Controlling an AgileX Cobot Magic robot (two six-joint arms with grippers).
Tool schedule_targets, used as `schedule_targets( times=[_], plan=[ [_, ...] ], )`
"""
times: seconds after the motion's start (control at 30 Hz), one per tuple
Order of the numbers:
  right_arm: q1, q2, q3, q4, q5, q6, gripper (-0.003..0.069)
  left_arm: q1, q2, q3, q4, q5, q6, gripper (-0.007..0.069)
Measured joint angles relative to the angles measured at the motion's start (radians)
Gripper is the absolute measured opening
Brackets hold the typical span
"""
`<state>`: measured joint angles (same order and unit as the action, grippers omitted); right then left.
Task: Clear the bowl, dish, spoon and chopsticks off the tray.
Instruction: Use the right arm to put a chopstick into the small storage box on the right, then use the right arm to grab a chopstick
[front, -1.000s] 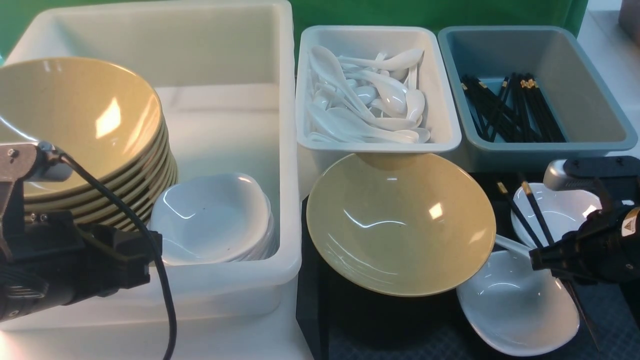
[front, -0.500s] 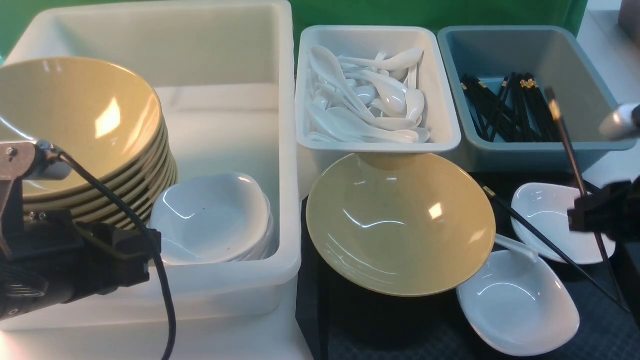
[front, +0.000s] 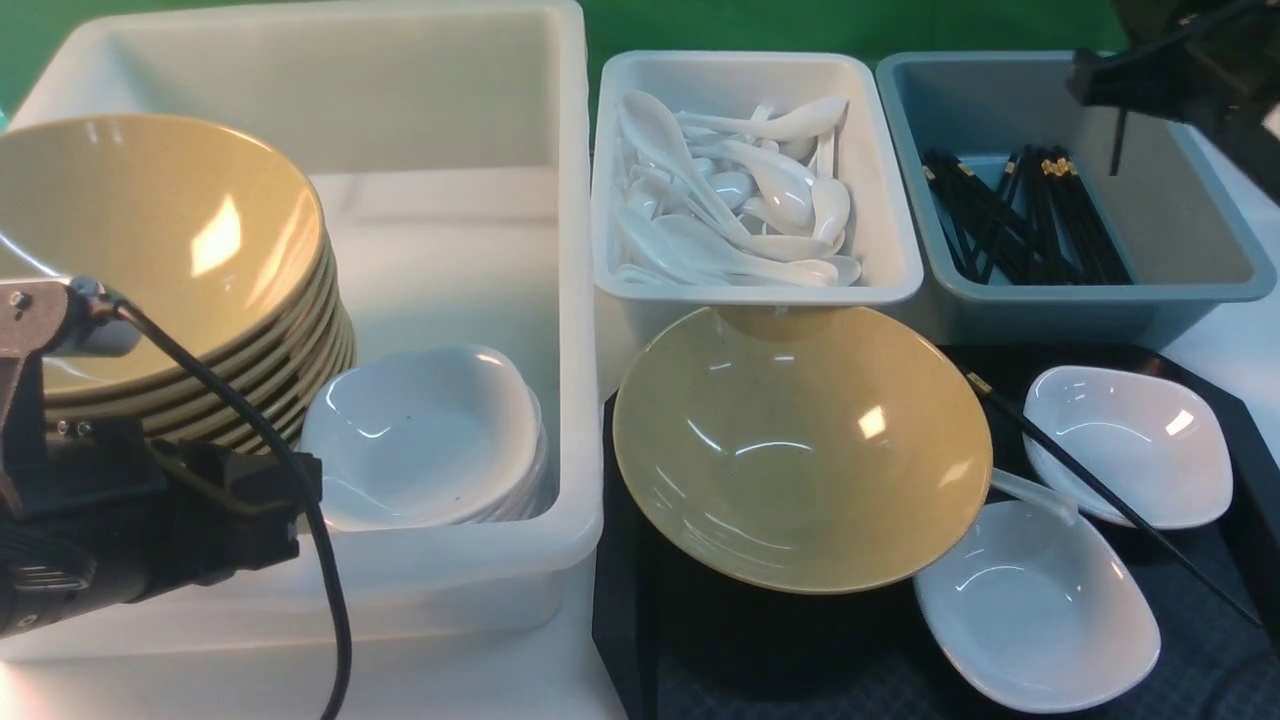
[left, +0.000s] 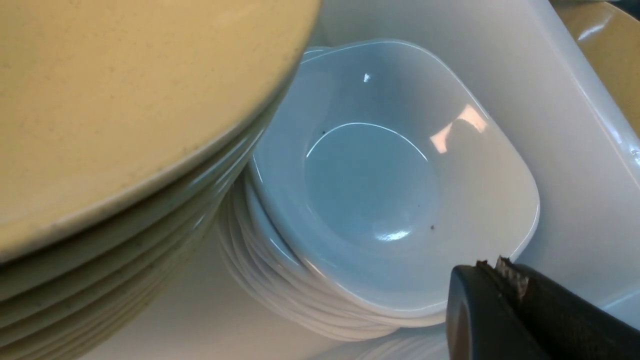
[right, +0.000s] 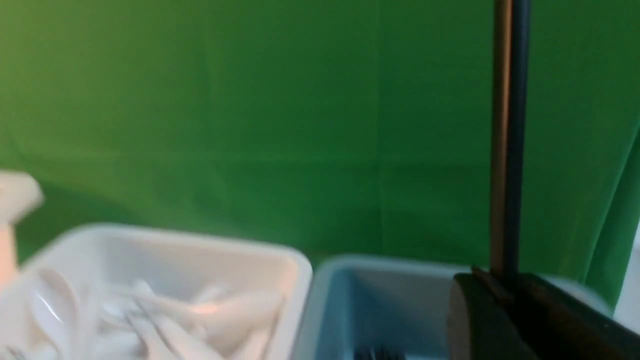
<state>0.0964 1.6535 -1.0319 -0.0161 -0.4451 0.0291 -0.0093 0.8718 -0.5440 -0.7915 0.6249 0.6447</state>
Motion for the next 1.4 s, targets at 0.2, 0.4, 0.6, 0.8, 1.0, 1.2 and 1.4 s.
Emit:
schedule_targets(
  times=[0.2,0.4,0.6,0.8,1.0,1.2,1.4],
  plan=[
    [-0.018,0.061,-0.111,0.001,0.250,-0.013,0.0317,0.000,0.000,0.000,0.000,0.017,0.005,-0.0001],
    [-0.019,-0.051,-0.129,0.001,0.627,-0.099,0.0400,0.000,0.000,0.000,0.000,0.030,0.005,-0.0001],
    [-0.021,-0.139,-0.042,0.001,1.156,-0.177,0.0378,0.000,0.000,0.000,-0.012,0.034,0.005,-0.0001],
    [-0.021,-0.135,0.135,0.004,1.100,-0.226,0.0348,0.000,0.000,0.000,-0.019,0.035,0.005,-0.0001],
    [-0.021,-0.117,0.144,0.079,1.036,-0.234,0.0335,0.000,0.000,0.000,-0.024,0.035,0.005,-0.0001],
    [-0.021,-0.029,0.144,0.121,1.020,-0.251,0.0267,0.000,0.000,0.000,-0.026,0.042,0.005,-0.0001],
    [-0.021,0.012,0.143,0.122,0.997,-0.261,0.0125,0.000,0.000,0.000,-0.026,0.045,0.005,-0.0001]
  ],
)
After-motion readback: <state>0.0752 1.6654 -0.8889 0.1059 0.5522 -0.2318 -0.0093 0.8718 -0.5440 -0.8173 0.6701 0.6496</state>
